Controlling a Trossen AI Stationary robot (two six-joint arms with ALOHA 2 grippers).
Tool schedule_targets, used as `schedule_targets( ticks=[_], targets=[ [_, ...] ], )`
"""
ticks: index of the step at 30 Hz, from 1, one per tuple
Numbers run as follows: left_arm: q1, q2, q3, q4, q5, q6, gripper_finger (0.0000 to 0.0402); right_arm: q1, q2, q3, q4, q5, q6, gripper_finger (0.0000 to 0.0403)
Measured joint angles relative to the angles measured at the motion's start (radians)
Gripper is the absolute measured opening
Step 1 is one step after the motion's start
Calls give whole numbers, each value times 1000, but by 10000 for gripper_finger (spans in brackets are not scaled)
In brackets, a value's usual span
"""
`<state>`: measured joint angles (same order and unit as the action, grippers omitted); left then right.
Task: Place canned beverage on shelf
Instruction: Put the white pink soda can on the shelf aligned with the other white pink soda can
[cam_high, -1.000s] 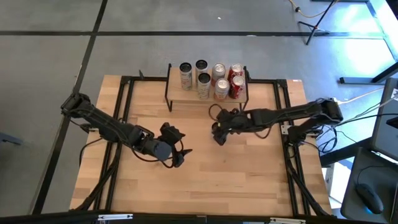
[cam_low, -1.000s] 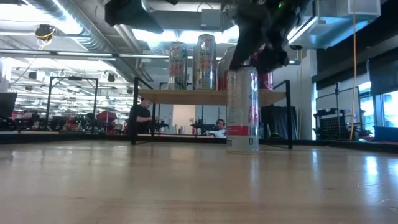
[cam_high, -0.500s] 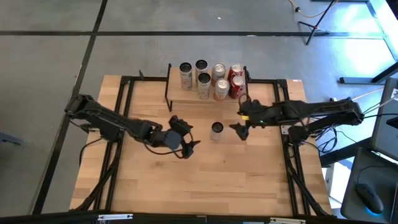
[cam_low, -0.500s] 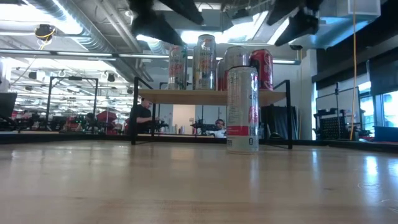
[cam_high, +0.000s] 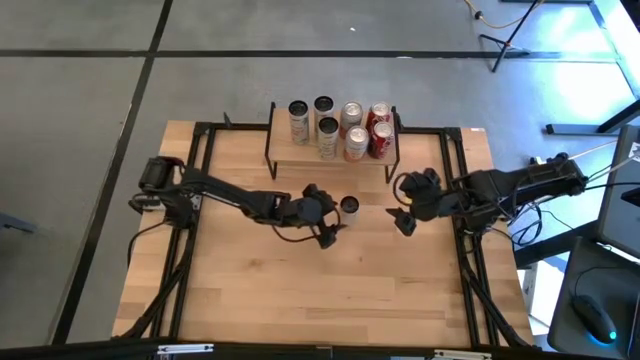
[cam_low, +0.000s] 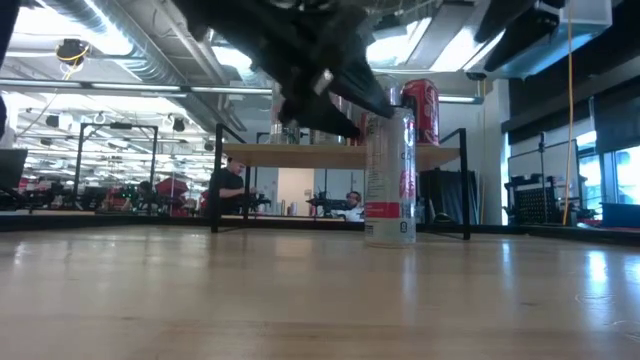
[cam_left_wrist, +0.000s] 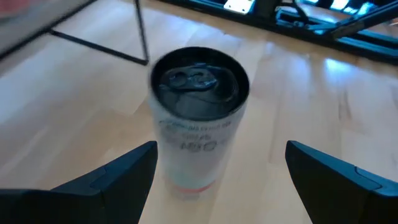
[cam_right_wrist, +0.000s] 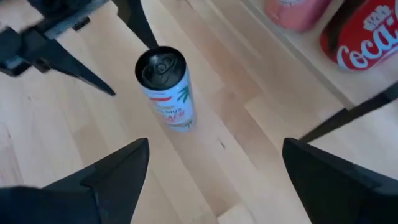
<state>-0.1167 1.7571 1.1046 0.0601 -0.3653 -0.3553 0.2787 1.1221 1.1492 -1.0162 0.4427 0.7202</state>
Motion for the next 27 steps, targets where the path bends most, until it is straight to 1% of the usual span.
schedule_targets(
  ticks=[2,7,13,18,21,27],
  targets=[
    [9,32,0,50,21,0,341,13,0,0,-14,12,16,356],
    [20,91,0,116,-42,0,341,25,0,0,-33,16,41,356],
    [45,131,0,237,-30,32,341,24,0,0,-31,11,42,356],
    [76,136,0,258,-17,36,340,23,1,0,-31,12,42,356],
    [91,136,0,260,12,28,317,23,1,0,-31,12,38,356],
    [101,128,0,266,93,18,225,23,1,0,-32,45,29,356]
  ],
)
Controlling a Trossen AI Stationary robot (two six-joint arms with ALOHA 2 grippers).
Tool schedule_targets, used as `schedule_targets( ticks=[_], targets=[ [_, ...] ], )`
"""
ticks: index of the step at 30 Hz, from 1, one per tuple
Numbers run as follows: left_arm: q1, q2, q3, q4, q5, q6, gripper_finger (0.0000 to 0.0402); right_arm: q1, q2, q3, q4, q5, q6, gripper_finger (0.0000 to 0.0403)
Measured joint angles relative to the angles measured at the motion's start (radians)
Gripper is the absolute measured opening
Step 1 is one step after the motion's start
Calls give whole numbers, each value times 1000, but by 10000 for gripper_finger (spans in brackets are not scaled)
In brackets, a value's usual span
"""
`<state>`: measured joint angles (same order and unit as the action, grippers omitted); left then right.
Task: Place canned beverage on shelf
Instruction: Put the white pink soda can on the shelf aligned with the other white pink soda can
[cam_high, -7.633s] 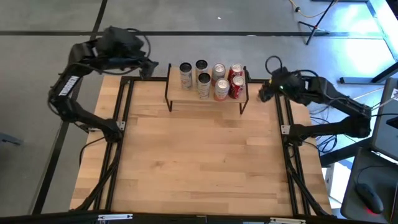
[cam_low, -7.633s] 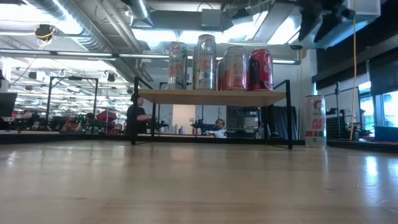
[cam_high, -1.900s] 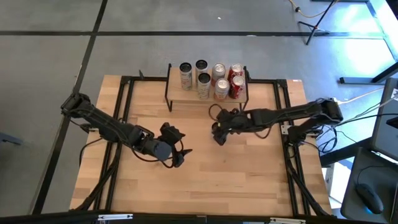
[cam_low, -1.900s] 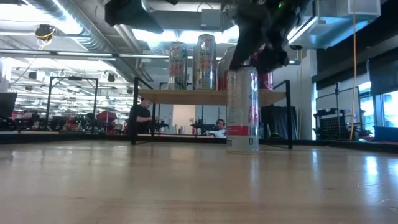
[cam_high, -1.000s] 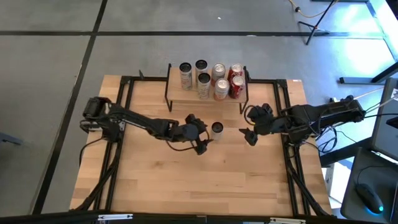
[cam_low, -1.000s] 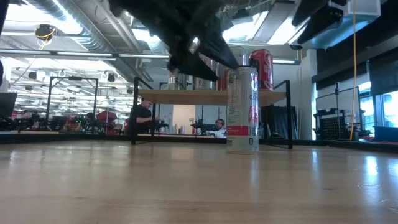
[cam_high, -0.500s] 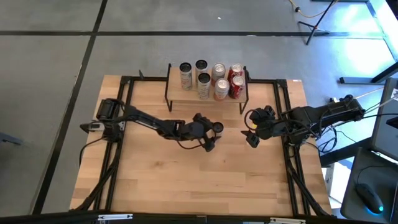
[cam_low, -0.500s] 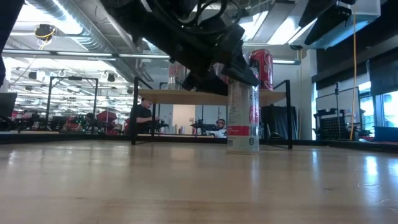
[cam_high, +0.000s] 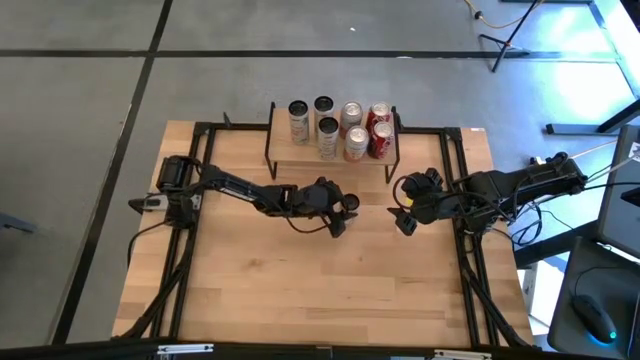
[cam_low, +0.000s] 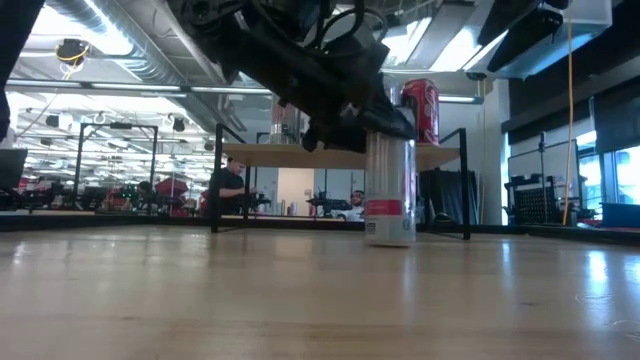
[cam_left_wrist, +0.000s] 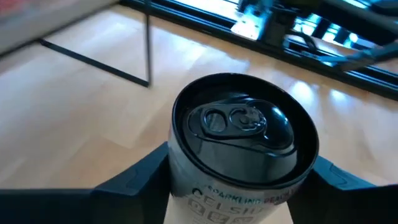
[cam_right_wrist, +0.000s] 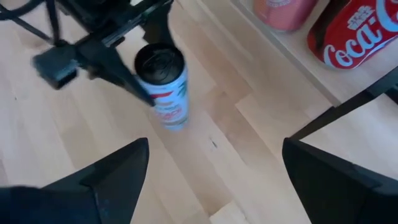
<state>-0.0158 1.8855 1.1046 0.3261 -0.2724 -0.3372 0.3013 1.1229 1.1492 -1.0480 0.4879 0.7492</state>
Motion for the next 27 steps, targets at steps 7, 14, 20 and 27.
schedule_targets(
  ticks=[7,14,20,27],
  targets=[
    [-19,-179,-2,-101,113,2,220,-1,0,0,-2,2,-15,356],
    [-2,-510,-1,-412,169,64,220,-1,0,0,8,20,-15,356],
    [115,-752,0,-625,209,133,220,-1,0,0,100,21,-26,356],
    [346,-801,0,-634,484,272,220,-55,0,0,205,43,-64,356]
  ],
)
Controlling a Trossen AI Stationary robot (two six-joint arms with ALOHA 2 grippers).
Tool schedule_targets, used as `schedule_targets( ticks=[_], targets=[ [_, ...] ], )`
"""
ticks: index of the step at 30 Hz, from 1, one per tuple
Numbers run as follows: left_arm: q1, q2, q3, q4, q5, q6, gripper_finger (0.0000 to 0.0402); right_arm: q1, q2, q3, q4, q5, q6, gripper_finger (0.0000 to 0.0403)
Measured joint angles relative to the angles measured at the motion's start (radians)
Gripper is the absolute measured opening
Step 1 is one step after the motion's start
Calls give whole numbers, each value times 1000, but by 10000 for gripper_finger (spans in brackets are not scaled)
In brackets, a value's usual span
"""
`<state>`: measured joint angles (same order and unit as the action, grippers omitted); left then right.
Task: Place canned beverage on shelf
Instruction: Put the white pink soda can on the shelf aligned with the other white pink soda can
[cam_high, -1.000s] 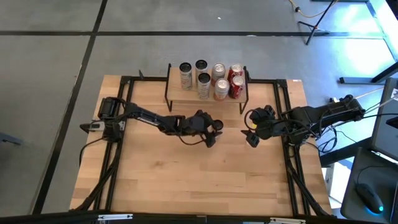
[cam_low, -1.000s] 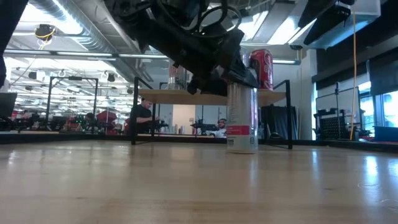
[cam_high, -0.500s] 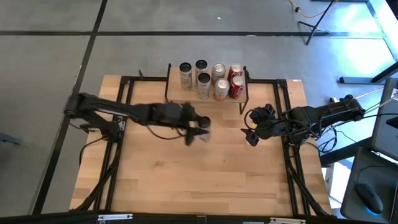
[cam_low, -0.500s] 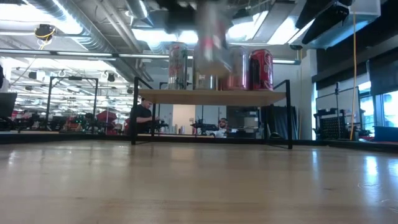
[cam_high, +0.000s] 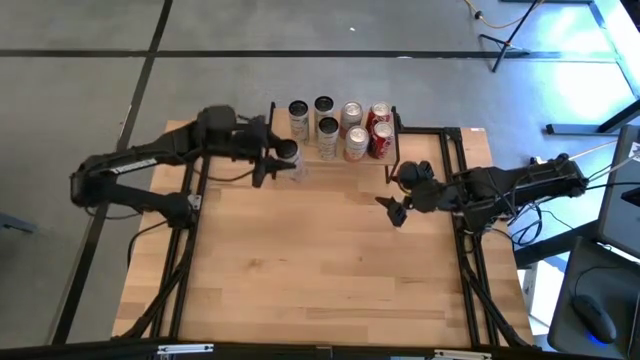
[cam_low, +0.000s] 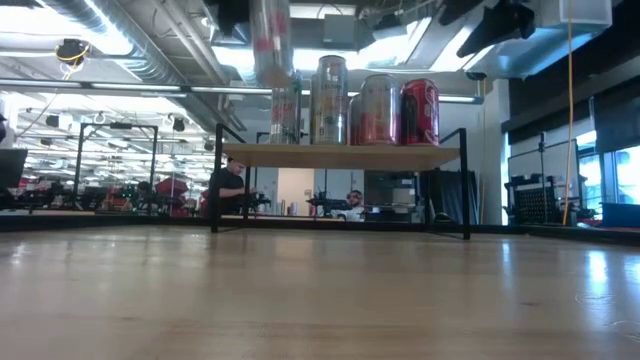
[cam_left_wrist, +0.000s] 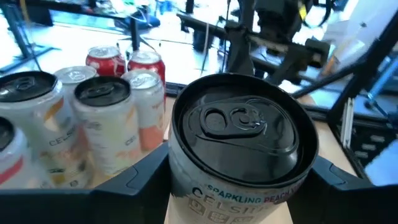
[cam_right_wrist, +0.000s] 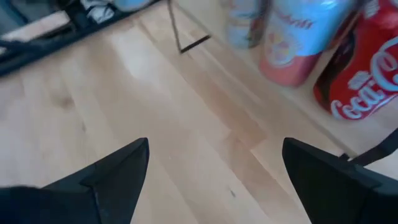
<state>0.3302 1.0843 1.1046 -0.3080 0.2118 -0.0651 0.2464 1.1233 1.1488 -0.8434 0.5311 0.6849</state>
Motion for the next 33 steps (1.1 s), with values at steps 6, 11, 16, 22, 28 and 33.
schedule_targets(
  ticks=[6,11,16,22,28,33],
  targets=[
    [209,59,0,-3,219,77,220,-73,0,0,38,-74,0,356],
    [309,112,1,11,357,101,220,-121,0,0,35,-105,-9,356],
    [333,184,1,32,309,144,220,-166,0,0,33,-105,-41,356],
    [343,232,1,31,243,189,220,-189,0,0,32,-131,-59,356],
    [342,259,3,58,245,211,220,-189,0,0,32,-132,-58,356],
    [341,268,3,81,231,222,231,-189,0,0,32,-132,-55,356]
  ],
)
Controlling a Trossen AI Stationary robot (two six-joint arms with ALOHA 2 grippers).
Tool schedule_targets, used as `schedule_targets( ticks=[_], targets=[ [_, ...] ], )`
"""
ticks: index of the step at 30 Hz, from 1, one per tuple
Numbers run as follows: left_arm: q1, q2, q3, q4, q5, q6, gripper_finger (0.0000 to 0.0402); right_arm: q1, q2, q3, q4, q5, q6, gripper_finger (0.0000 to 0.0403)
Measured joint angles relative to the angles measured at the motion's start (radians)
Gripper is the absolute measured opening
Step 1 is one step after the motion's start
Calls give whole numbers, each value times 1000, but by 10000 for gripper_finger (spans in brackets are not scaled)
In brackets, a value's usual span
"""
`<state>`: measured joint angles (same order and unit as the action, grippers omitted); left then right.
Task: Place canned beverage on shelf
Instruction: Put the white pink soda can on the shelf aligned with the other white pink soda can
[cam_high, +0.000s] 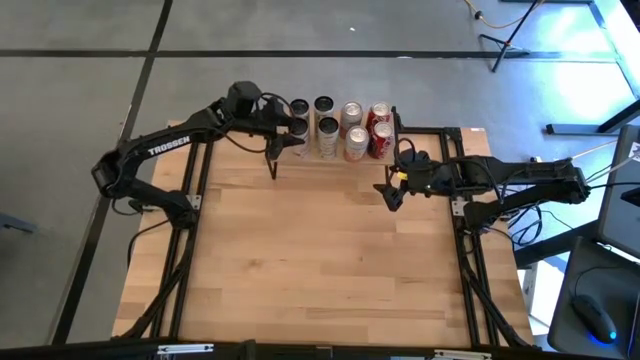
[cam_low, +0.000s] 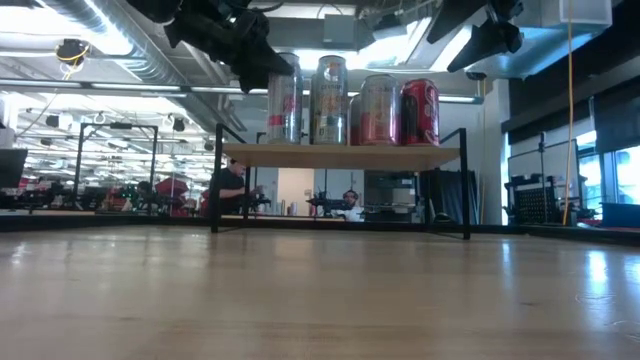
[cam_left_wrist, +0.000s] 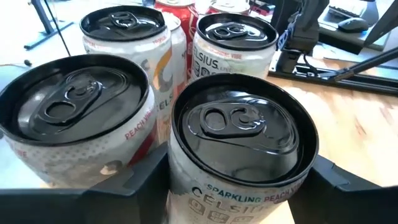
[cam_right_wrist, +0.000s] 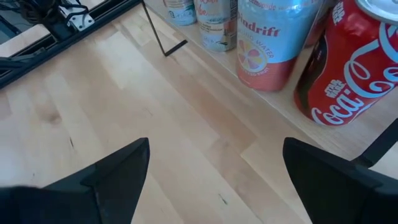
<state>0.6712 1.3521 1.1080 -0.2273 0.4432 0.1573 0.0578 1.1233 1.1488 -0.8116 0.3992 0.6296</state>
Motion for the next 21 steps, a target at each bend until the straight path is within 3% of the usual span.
schedule_targets(
  ticks=[9,21],
  targets=[
    [0,1,-1,5,-13,-19,287,0,10,0,1,0,2,356],
    [-2,-44,-3,0,-24,-21,294,1,39,0,0,-17,-5,356]
  ],
)
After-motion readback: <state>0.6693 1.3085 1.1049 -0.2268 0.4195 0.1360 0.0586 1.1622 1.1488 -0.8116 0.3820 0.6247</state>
